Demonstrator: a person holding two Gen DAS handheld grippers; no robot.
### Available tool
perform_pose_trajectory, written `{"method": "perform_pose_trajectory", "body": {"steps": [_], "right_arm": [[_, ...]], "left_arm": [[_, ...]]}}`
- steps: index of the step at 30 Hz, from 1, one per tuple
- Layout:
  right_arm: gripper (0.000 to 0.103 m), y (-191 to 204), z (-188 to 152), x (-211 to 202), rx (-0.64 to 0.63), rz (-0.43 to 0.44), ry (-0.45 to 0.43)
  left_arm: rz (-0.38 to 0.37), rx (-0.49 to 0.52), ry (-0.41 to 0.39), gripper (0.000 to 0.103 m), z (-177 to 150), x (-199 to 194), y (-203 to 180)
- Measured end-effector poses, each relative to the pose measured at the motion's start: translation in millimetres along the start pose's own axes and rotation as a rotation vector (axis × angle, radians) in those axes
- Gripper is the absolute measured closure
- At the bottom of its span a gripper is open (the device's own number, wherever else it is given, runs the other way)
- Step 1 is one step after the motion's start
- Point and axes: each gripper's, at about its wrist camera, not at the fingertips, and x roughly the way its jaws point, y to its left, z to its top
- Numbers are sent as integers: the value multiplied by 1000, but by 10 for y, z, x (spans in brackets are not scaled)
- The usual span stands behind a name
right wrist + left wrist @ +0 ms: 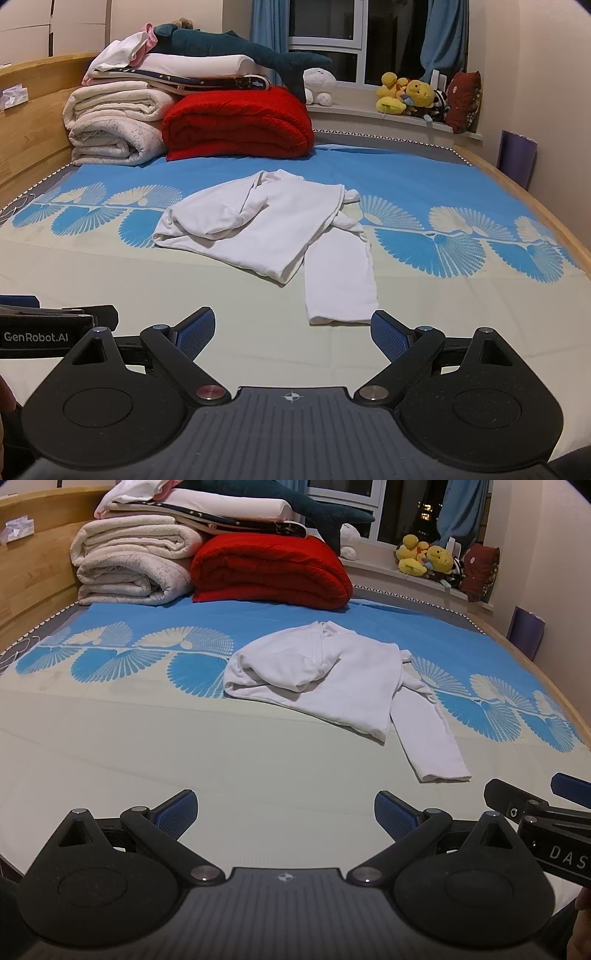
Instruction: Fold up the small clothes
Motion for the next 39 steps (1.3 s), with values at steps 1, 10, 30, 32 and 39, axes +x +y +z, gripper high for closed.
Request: {"method": "perform_pose_trajectory", "body": {"steps": [1, 10, 30, 32, 39], "right_arm": [[11, -1, -4, 0, 0, -1, 1], [11, 13, -25, 18, -1, 0, 6], [11, -404, 697, -52, -50, 27, -159], [11, -515, 779, 83, -33, 7, -175], [47, -962, 555, 484, 162, -36, -90]], "left_arm": [[1, 0, 0, 1, 1, -1, 0], [0, -2, 7, 1, 6, 4, -4], [82, 13, -33, 2, -11, 51, 94], [96, 33, -11, 4, -35, 71, 66], [33, 73, 9, 37, -108, 155, -10]]}}
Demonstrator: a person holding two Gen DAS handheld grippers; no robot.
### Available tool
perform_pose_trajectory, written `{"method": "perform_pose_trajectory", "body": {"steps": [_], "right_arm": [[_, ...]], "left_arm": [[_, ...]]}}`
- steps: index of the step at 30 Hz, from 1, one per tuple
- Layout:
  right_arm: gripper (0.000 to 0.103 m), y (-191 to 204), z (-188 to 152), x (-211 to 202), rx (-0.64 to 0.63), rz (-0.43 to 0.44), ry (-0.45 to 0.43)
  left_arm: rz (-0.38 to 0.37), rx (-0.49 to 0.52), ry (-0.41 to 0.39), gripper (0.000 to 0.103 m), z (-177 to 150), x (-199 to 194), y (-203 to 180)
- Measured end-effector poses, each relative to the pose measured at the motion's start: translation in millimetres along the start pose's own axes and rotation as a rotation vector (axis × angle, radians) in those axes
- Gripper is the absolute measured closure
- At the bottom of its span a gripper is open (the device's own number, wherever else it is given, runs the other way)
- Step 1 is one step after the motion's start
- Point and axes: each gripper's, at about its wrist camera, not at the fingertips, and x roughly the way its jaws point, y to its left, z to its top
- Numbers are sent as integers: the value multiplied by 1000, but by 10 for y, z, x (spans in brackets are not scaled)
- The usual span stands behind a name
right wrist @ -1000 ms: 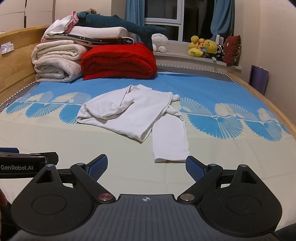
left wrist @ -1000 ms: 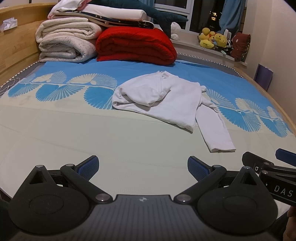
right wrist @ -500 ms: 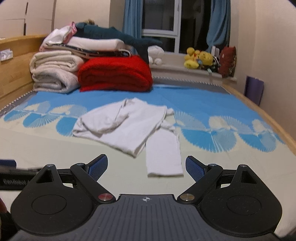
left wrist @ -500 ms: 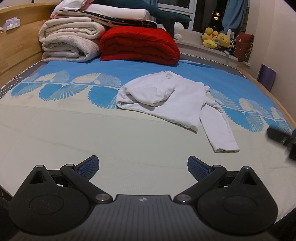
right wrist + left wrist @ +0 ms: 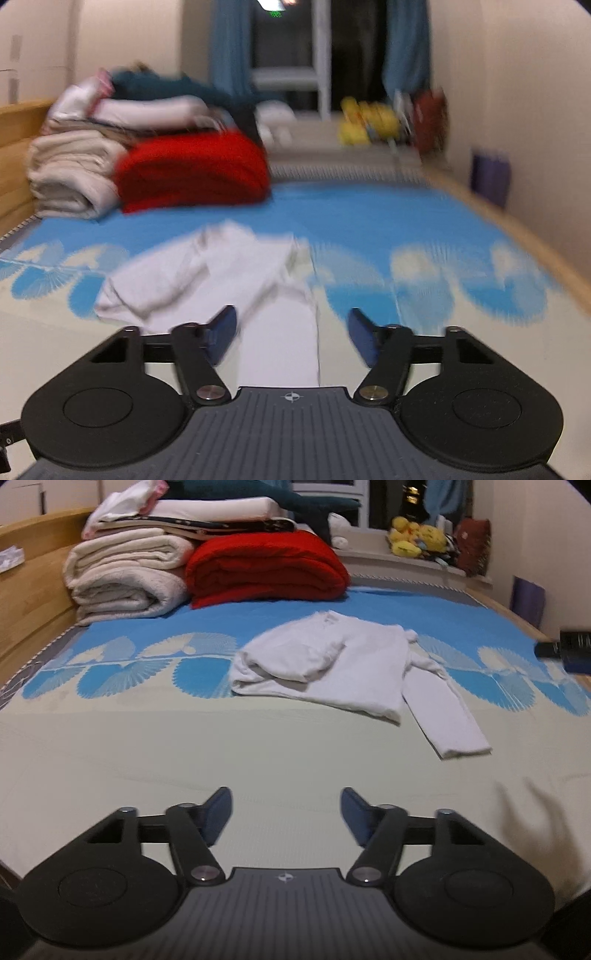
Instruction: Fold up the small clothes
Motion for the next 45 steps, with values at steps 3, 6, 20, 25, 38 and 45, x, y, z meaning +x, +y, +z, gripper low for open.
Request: {"method": "perform_pose_trajectory", "body": {"steps": [3, 6, 20, 25, 38, 45], "right_arm": [[47, -91, 65, 3, 21, 8, -24], [47, -241, 91, 45, 74, 30, 6], [46, -784, 256, 245, 121, -82, 78], [46, -857, 252, 321, 133, -100, 122], [43, -889, 271, 409, 132, -149, 143], [48, -776, 222, 352, 147, -157, 132]], "left_arm": [[-27, 28, 53, 49, -1, 98, -13], [-13, 69, 77, 54, 44, 260, -102], [19, -62, 71, 53, 1065, 1713, -796], [-16, -351, 147, 45, 1205, 2382, -857], [-96, -420, 161, 98, 1225, 2240, -772], [-229, -227, 211, 98, 975, 855, 176]]}}
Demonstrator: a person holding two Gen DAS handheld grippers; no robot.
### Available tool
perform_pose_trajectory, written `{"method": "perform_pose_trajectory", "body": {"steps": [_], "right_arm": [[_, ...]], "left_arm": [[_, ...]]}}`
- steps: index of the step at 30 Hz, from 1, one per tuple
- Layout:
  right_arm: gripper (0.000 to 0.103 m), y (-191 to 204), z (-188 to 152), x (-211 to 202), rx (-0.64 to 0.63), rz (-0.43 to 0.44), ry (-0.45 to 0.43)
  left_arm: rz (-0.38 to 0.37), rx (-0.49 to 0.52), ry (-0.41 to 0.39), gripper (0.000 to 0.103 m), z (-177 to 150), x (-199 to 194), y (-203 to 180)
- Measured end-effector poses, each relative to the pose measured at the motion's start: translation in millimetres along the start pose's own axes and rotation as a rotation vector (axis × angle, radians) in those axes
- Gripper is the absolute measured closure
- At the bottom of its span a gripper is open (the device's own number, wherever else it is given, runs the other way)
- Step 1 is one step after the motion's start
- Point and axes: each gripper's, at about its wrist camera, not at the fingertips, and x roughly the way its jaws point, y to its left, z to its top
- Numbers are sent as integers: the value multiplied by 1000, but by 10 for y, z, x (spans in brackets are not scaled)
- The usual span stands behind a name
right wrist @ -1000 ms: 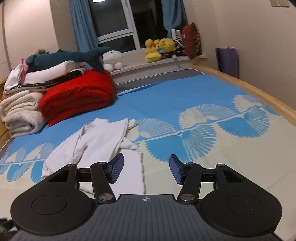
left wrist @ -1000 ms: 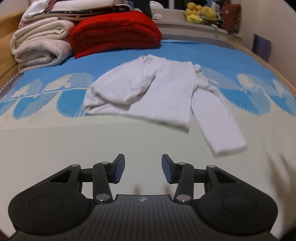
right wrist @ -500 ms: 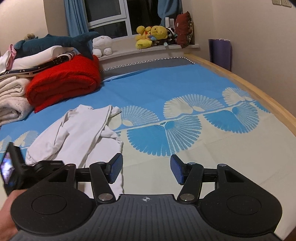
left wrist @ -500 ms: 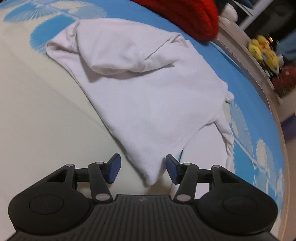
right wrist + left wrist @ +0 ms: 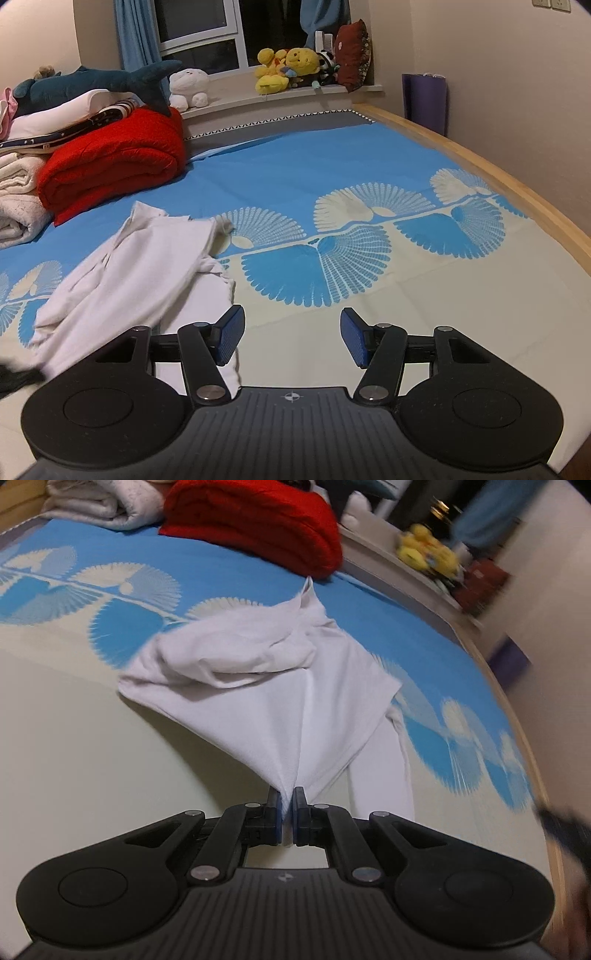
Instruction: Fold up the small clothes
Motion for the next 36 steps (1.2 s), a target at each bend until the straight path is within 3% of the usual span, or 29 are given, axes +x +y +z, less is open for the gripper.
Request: {"method": "perform_pose_trajectory", "body": {"steps": [3, 7, 9, 11, 14, 16, 20, 23, 25, 28, 34, 36], "right_arm": [[52, 55, -58, -81, -10, 1, -17], [58, 120, -118, -165, -21, 16, -37], [60, 160, -149, -187, -20, 20, -42], [60, 209, -189, -188, -15, 35, -36], [60, 342, -240, -148, -19, 63, -13], [60, 472, -272, -107, -38, 94, 6], [59, 766, -306, 7, -90, 168, 47], [49, 940, -318, 131, -129, 210, 96], [38, 1044, -290, 295, -156, 235, 142], [26, 1202, -232, 642, -195, 231, 190], [25, 1534, -223, 1522, -160, 188, 305], [25, 1642, -282, 1710, -181, 181, 336]], "left_arm": [[49, 91, 126, 98, -209, -481, 463], [200, 238, 150, 98, -333, -916, 1014], [198, 234, 220, 96, -315, -930, 1249], [183, 237, 274, 95, -274, -878, 1375], [213, 286, 201, 81, -46, -802, 1366], [171, 246, 166, 68, 130, -710, 1404], [110, 115, 183, 68, 298, -334, 1577], [70, 25, 259, 67, 134, 18, 1740], [105, -12, 309, 64, 108, 137, 1772], [80, -17, 274, 47, 215, 192, 1720], [70, 62, 312, 43, 169, 367, 1492], [105, 101, 308, 43, 150, 433, 1431]]}}
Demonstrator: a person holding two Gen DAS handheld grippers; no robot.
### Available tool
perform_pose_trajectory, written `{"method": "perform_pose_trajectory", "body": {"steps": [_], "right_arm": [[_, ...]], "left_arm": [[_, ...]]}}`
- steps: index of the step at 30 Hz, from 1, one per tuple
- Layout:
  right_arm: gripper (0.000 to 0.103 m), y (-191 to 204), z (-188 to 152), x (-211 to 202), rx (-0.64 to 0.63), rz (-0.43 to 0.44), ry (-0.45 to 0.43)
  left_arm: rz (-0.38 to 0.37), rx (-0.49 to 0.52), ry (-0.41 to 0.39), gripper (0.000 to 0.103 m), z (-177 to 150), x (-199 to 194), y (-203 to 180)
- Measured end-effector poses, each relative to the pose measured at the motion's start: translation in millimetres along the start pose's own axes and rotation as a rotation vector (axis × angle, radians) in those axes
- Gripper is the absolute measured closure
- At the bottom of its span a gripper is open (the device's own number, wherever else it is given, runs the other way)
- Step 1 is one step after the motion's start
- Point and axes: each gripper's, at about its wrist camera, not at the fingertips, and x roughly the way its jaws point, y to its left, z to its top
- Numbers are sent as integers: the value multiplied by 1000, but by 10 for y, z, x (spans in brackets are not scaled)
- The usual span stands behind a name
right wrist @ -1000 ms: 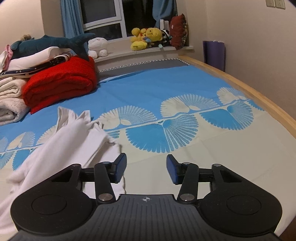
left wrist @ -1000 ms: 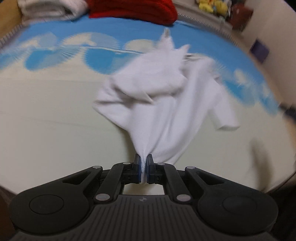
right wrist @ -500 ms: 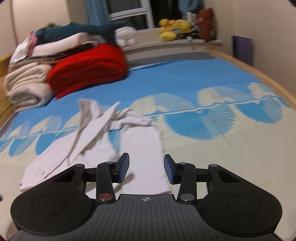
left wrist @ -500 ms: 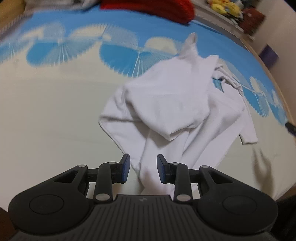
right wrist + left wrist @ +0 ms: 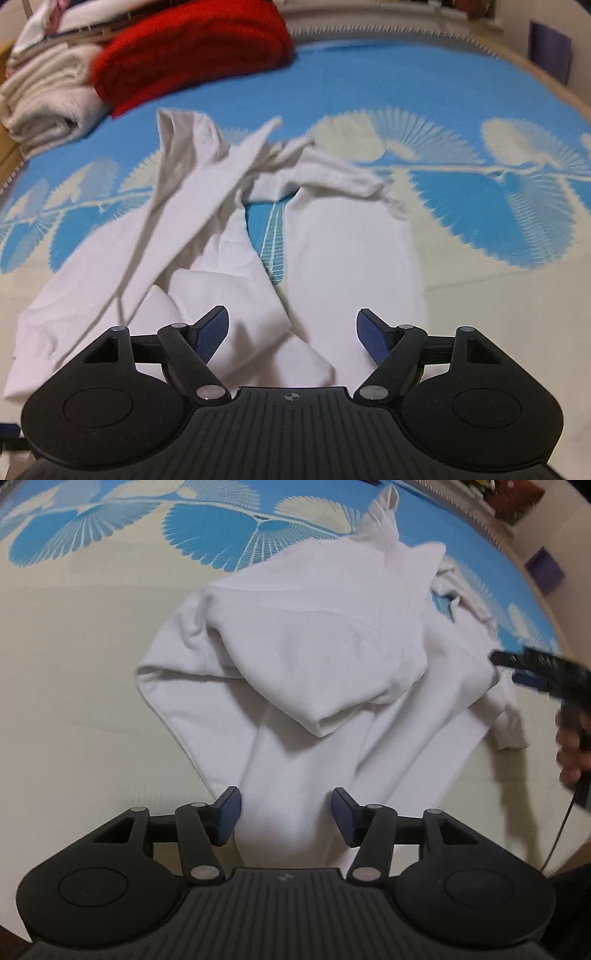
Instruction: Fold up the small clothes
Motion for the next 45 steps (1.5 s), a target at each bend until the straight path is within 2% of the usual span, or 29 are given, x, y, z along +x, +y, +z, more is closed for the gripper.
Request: {"method": "perform_pose_trajectory", "body": {"steps": [3, 5, 7, 8, 10, 13, 17, 21, 25, 28, 30, 32, 34, 36, 38, 40, 42, 44, 45], "right_arm": [[26, 145, -17, 202, -62, -14, 32], [33, 212, -52, 246, -97, -13, 39], [76, 262, -76, 261, -144, -22, 54], [84, 275, -91, 238, -168, -46, 54], [91, 253, -106, 90, -171, -49, 27], [93, 204, -157, -231, -179, -55, -5], [93, -12, -342, -620, -194, -109, 40], [94, -301, -621, -942, -175, -177, 129], [94, -565, -905, -1116, -126, -209, 254], [93, -675, -1074, -1128, -131, -209, 321], [92, -686, -1124, -1112, -156, -266, 344], [88, -707, -1084, -1135, -156, -307, 317], [61, -755, -952, -1262, -92, -300, 221], [44, -782, -823, -1504, -19, -301, 39], [42, -753, -668, -1649, 12, -279, -79], [42, -724, -516, -1661, 28, -236, -124], [42, -640, -374, -1582, 27, -179, -130], [42, -532, -258, -1413, 14, -119, -97], [42, -456, -250, -1339, 8, -98, -72]], "left_arm": [[152, 31, -7, 44, 6, 127, -37], [197, 36, -9, 49, 21, 165, -30], [186, 22, -7, 74, 56, 200, -34], [177, 23, -9, 78, 65, 203, -44], [189, 63, -23, 95, 50, 186, -102], [222, 147, -42, 101, 41, 236, -261], [236, 184, -62, 101, -2, 221, -338], [198, 202, -72, 102, -34, 197, -462], [155, 256, -67, 101, -73, 210, -611], [153, 283, -56, 101, -73, 250, -672], [161, 303, -34, 100, -76, 281, -682], [164, 287, -19, 96, -48, 266, -645], [145, 238, -44, 96, 39, 195, -540], [127, 186, -100, 96, 104, 44, -453], [100, 135, -144, 96, 164, -71, -378], [65, 85, -165, 96, 228, -126, -332], [17, 57, -175, 96, 278, -138, -350], [-37, 67, -170, 96, 287, -130, -466], [-67, 84, -157, 92, 298, -99, -537]]}}
